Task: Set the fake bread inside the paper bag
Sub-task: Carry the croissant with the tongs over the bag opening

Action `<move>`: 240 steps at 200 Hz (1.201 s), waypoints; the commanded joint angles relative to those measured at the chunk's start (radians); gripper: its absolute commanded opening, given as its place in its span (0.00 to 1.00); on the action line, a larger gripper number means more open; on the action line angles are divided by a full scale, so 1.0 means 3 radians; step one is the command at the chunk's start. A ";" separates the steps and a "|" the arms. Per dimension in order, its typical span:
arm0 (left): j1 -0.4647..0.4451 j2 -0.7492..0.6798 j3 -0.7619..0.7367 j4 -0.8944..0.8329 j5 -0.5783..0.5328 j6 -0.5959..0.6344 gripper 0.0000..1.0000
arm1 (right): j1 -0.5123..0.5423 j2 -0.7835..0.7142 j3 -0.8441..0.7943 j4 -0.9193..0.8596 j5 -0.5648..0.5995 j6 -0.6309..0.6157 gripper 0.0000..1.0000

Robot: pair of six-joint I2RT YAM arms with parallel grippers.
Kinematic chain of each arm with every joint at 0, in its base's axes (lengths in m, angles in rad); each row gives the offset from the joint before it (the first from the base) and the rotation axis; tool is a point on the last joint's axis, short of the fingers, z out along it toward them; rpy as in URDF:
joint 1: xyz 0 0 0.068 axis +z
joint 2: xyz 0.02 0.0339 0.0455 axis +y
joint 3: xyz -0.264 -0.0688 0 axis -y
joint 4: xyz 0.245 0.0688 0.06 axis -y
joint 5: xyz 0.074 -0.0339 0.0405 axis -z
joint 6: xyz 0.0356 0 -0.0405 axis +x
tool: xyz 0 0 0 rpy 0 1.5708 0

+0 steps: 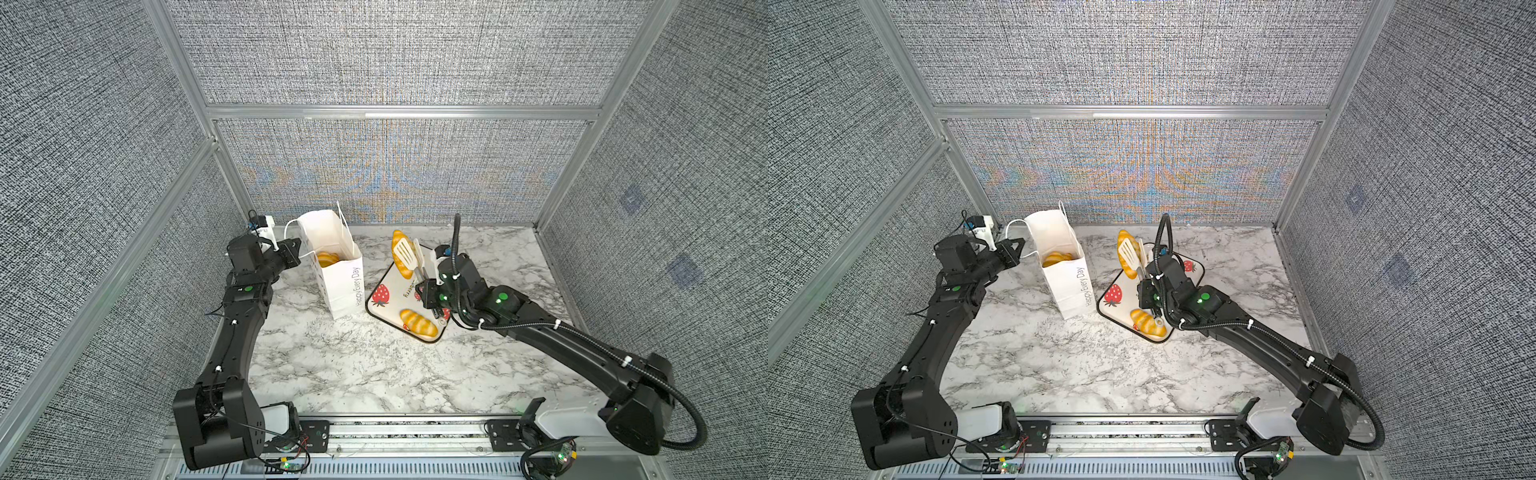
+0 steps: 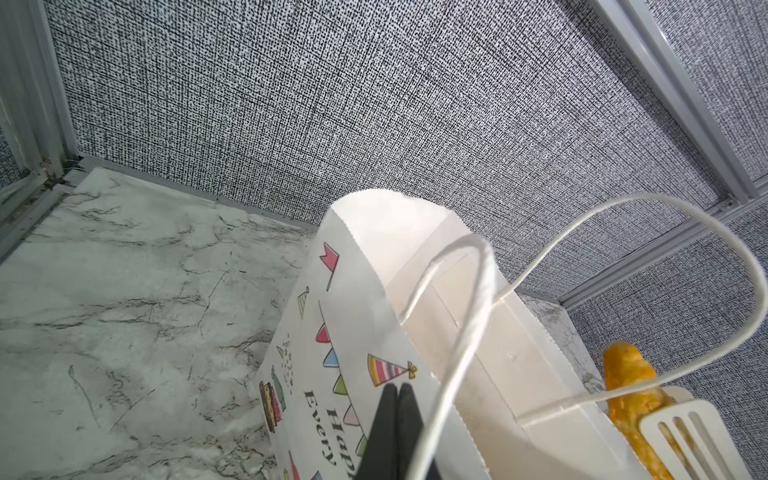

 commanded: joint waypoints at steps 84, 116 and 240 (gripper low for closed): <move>-0.0002 0.0022 -0.0011 0.0077 0.0044 0.0011 0.00 | 0.0244 -0.0255 -0.0044 0.0718 0.0106 -0.0330 0.27; 0.0000 0.0017 -0.0009 0.0077 0.0047 0.0008 0.00 | 0.0327 -0.0228 0.0018 0.0803 0.0092 -0.0428 0.27; -0.0002 0.0002 -0.0009 0.0072 0.0047 0.0011 0.00 | 0.0616 0.0187 0.0536 0.1020 -0.0052 -0.0736 0.27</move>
